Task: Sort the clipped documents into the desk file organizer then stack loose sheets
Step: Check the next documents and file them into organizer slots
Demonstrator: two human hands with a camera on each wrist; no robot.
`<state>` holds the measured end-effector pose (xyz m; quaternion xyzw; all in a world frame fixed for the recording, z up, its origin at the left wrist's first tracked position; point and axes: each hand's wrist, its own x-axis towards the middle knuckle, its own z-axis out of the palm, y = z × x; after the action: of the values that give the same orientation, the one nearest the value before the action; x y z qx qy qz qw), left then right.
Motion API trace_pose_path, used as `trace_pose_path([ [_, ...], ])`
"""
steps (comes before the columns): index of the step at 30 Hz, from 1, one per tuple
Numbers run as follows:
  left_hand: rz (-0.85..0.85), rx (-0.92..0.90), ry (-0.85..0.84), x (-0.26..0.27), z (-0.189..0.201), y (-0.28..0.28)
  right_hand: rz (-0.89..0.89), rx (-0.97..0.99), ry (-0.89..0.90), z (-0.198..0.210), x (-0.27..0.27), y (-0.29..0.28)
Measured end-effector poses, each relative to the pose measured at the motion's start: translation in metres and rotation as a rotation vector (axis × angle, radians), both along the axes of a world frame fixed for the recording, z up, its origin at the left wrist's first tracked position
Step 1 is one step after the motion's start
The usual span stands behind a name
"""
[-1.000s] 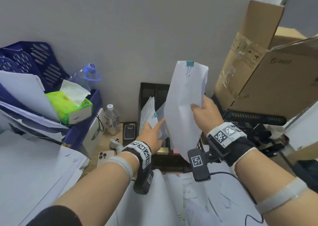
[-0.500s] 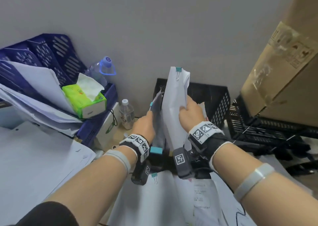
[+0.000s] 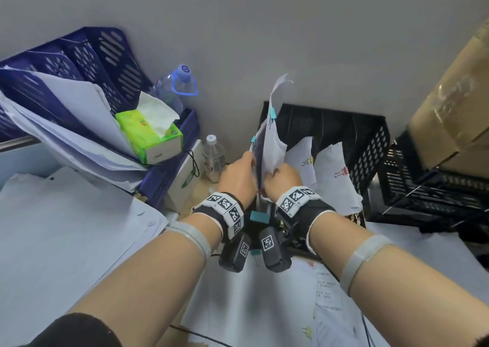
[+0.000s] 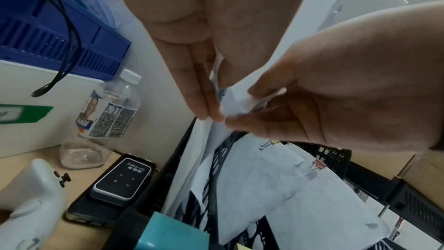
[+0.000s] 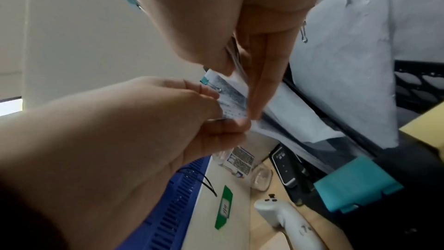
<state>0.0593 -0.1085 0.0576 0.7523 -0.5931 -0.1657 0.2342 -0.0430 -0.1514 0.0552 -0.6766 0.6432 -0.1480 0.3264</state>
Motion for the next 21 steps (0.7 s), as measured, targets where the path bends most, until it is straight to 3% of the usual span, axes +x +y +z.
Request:
trace_pose_path([
  [6, -0.064, -0.03, 0.148, 0.004, -0.017, 0.011, 0.208, 0.311, 0.12, -0.025, -0.005, 0.015],
  [10, 0.034, -0.075, 0.306, 0.012, -0.046, 0.04, 0.159, 0.555, -0.033, -0.039, -0.02, 0.04],
  [12, 0.133, 0.041, 0.322, 0.019, -0.068, 0.06, 0.135, 0.629, -0.076, -0.052, -0.032, 0.057],
  [14, 0.201, 0.291, 0.263, 0.028, -0.095, 0.083, 0.1, 0.691, -0.053, -0.068, -0.045, 0.078],
  [17, 0.238, 0.661, 0.191, 0.039, -0.138, 0.12, 0.118, 0.655, 0.183, -0.104, -0.066, 0.106],
  [21, 0.347, 0.728, 0.349, 0.04, -0.168, 0.157, 0.036, 0.626, 0.351, -0.144, -0.086, 0.141],
])
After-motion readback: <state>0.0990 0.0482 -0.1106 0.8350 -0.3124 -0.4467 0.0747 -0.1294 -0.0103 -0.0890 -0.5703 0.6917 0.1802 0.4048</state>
